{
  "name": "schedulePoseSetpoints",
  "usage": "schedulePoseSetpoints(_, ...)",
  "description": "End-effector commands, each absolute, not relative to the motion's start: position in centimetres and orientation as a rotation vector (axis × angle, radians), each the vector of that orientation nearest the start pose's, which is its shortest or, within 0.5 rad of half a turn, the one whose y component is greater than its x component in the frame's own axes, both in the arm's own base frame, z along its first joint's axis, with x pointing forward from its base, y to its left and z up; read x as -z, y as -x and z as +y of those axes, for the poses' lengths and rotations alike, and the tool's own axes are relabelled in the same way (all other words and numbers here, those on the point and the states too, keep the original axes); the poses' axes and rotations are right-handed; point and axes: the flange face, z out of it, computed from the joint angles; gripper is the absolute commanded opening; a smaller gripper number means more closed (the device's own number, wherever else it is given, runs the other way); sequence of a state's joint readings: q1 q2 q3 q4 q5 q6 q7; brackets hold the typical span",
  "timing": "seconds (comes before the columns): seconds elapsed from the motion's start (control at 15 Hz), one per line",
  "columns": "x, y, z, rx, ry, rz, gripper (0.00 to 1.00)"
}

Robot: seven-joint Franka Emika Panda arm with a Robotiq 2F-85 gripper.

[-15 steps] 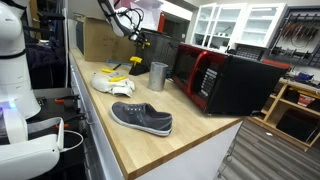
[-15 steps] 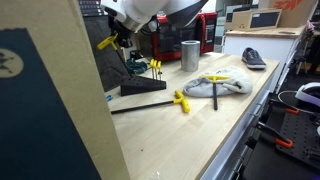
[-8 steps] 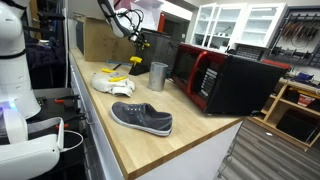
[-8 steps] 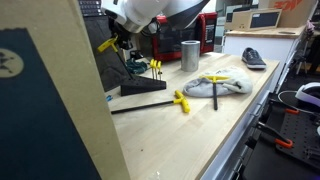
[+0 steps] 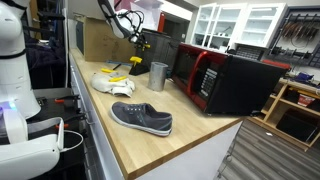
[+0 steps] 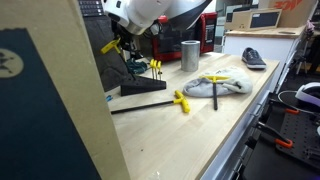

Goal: Put the things with the yellow handle on the stand

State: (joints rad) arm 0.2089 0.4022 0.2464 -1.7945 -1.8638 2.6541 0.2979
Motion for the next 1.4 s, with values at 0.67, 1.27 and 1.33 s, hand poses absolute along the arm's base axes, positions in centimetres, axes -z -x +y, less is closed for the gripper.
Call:
schedulePoseSetpoints(0.67,-36.7,-58.6,30.8,-0.891,-1.378,1.567,0.06)
schedulePoseSetpoints(1.27,-36.5,-58.3,29.7,-0.856,-1.375,1.587,0.06)
schedulePoseSetpoints(1.33,-35.4,-59.0,30.3,-0.860,-1.394,1.601,0.22)
